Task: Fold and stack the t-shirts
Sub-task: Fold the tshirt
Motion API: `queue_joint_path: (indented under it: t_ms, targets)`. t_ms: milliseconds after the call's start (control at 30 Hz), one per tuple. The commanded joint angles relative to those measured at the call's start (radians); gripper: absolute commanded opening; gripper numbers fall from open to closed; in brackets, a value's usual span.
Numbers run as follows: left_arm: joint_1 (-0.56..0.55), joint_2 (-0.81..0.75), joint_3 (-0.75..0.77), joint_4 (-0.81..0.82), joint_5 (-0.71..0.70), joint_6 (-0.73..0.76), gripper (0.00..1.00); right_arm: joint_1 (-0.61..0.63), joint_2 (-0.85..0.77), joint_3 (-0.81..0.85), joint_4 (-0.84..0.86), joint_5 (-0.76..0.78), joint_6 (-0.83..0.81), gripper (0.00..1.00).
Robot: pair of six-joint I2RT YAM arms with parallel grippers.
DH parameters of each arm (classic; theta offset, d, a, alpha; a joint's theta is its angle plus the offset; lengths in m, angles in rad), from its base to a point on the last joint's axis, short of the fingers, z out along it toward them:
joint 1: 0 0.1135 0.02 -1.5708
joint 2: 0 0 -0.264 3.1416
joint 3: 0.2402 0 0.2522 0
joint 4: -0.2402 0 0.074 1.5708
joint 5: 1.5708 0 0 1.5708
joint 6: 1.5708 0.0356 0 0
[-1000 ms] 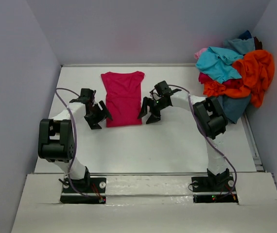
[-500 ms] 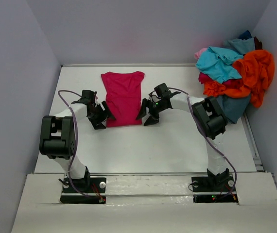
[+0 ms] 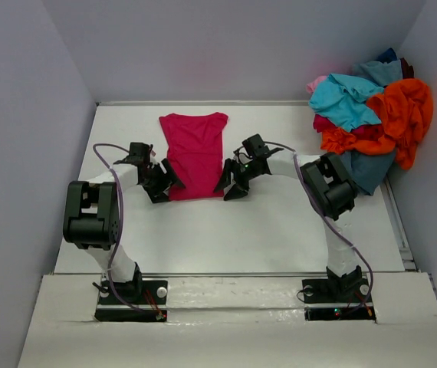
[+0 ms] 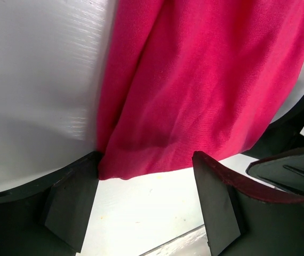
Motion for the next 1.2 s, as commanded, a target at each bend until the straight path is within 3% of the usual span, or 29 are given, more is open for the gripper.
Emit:
queue_joint_path:
  t_ms: [0, 133, 700, 1000, 1167]
  targets:
    - [0.004, -0.001, -0.035, -0.008, -0.019, 0.004, 0.82, 0.009, 0.032, -0.019, 0.044, 0.012, 0.022, 0.60]
    - [0.004, -0.008, -0.044, -0.014, -0.025, 0.009, 0.80, 0.009, 0.040, -0.008, 0.054, 0.020, 0.032, 0.52]
    - [0.004, -0.036, -0.053, -0.034, -0.046, 0.019, 0.68, 0.009, 0.051, 0.044, 0.035, 0.087, 0.008, 0.46]
    - [0.004, -0.028, -0.046, -0.031, -0.058, 0.022, 0.43, 0.009, 0.035, 0.027, 0.017, 0.109, -0.011, 0.33]
    - [0.004, -0.024, -0.037, -0.031, -0.074, 0.027, 0.21, 0.009, 0.028, 0.047, -0.014, 0.139, -0.041, 0.24]
